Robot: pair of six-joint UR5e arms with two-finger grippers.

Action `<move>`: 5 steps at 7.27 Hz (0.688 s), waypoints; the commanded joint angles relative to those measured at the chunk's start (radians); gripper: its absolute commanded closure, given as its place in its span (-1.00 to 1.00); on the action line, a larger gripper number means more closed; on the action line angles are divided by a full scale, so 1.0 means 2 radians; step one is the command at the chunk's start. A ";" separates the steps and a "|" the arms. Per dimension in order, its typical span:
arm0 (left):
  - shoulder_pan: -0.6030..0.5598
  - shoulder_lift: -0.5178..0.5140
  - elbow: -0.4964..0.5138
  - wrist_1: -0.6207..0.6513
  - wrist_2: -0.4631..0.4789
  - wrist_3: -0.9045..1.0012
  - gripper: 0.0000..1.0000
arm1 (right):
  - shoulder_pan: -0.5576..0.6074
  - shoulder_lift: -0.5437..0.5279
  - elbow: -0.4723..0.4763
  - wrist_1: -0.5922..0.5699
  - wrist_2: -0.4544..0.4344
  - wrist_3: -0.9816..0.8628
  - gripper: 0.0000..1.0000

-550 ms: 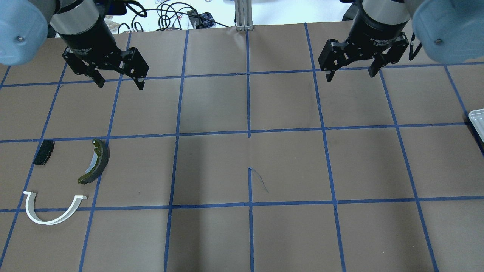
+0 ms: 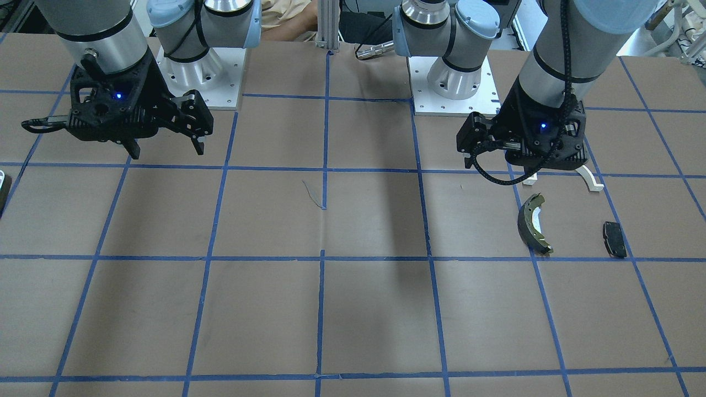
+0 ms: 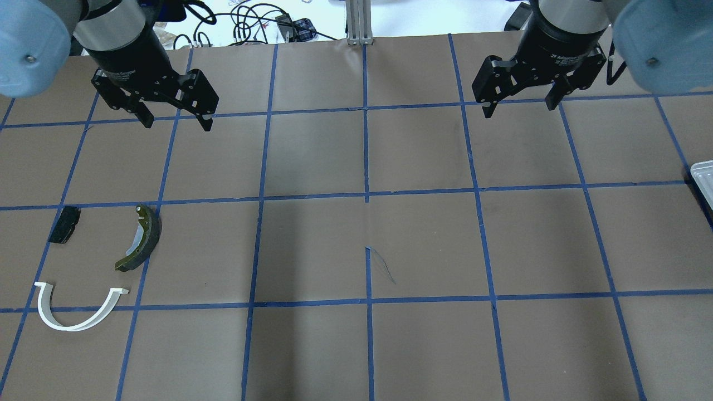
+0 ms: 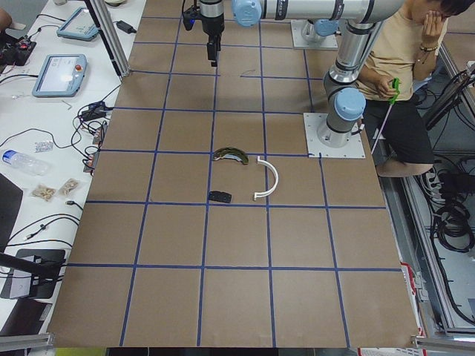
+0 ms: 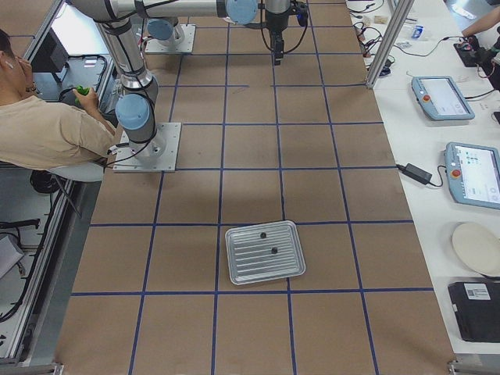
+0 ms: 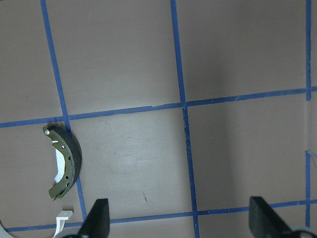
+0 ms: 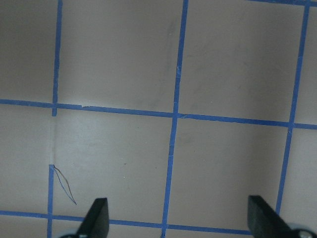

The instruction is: Place bearing gear from tray to pile

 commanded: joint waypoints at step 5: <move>0.000 0.000 -0.001 0.000 0.001 0.000 -1.00 | -0.237 0.075 0.000 -0.074 0.001 -0.173 -1.00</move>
